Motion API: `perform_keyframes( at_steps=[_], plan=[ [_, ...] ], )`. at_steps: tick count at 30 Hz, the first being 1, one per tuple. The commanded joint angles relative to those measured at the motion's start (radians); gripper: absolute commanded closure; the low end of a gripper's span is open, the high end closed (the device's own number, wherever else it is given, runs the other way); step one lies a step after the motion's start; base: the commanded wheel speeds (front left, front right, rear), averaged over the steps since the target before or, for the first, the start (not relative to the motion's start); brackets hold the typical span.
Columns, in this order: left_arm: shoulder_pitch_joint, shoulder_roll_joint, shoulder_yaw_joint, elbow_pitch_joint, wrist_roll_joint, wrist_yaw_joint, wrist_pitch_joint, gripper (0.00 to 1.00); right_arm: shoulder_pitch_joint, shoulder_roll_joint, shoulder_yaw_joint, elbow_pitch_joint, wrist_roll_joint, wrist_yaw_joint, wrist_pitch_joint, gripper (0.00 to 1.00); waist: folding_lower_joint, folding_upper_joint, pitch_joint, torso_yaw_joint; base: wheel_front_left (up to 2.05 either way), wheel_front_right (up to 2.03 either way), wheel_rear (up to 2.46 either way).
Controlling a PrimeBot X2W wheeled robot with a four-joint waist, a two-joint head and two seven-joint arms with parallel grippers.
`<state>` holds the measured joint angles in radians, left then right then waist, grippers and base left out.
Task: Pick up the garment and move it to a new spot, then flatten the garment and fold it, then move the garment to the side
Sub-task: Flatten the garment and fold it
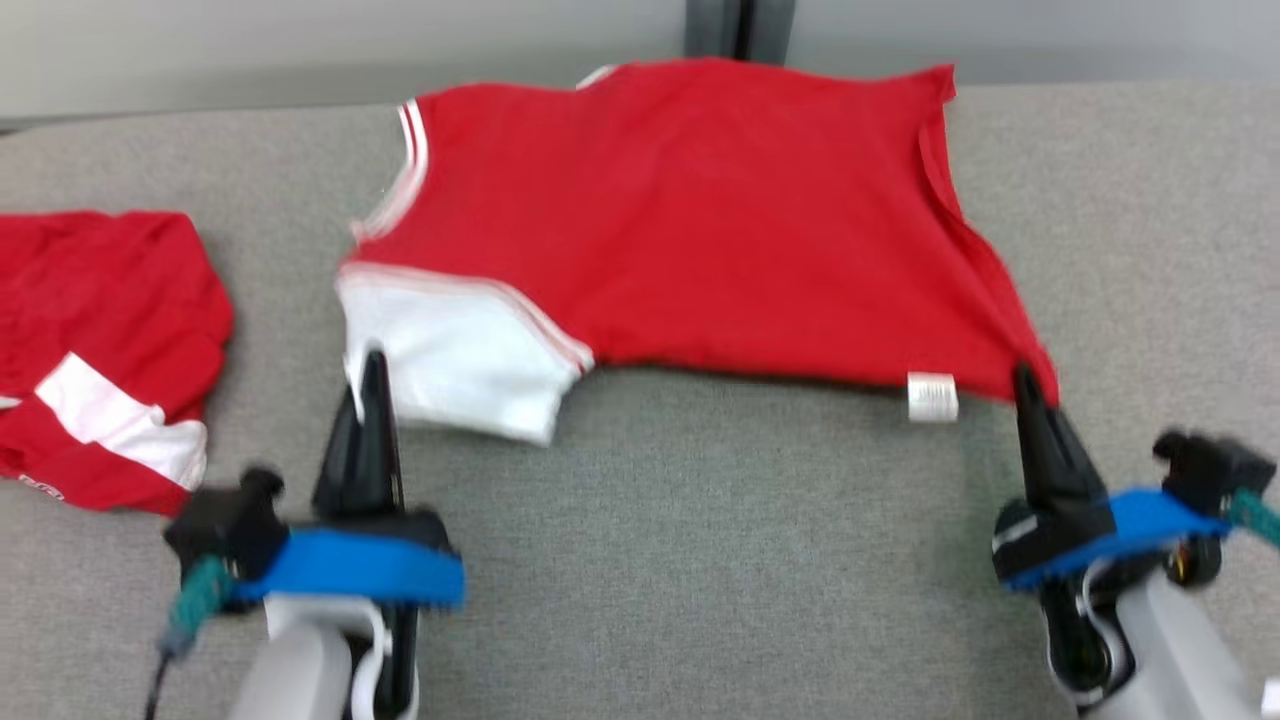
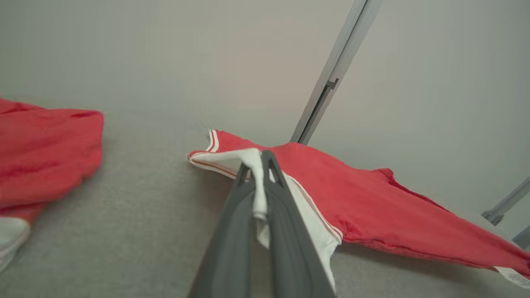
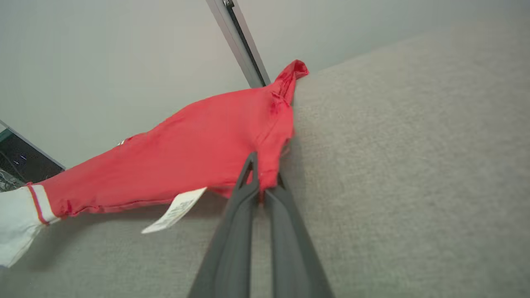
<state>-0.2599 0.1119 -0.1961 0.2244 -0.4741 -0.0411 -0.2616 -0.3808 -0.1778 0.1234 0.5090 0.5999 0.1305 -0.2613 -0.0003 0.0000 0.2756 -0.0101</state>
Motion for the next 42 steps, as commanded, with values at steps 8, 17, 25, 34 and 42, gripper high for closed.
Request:
perform_keyframes(
  at_steps=[8, 17, 25, 34, 42],
  plan=[
    [0.313, -0.020, 0.012, -0.135, -0.012, 0.045, -0.005, 1.00, 0.278, 0.007, -0.047, -0.112, -0.028, 0.001, 0.019, 1.00, 0.0003, 0.0000, -0.121, -0.012, 0.00, 0.00, 0.00],
    [0.494, -0.005, -0.026, -0.254, 0.001, 0.075, 0.032, 1.00, 0.525, 0.039, -0.144, -0.336, -0.088, 0.001, 0.141, 1.00, 0.0003, 0.0000, -0.162, 0.005, 0.00, 0.00, 0.00],
    [0.484, 0.003, -0.033, -0.279, -0.001, 0.077, 0.051, 1.00, 0.560, 0.083, -0.174, -0.438, -0.116, 0.001, 0.241, 1.00, 0.0003, 0.0000, -0.169, -0.008, 0.00, 0.00, 0.00],
    [0.316, 0.034, -0.032, -0.247, 0.018, 0.051, 0.076, 1.00, 0.459, 0.097, -0.165, -0.437, -0.126, 0.001, 0.302, 1.00, 0.0003, 0.0000, -0.130, -0.027, 0.00, 0.00, 0.00],
    [0.130, 0.062, -0.023, -0.143, 0.028, 0.019, 0.088, 1.00, 0.355, 0.084, -0.166, -0.404, -0.095, 0.001, 0.338, 1.00, 0.0003, 0.0000, -0.067, -0.039, 0.00, 0.00, 0.00]
  ],
)
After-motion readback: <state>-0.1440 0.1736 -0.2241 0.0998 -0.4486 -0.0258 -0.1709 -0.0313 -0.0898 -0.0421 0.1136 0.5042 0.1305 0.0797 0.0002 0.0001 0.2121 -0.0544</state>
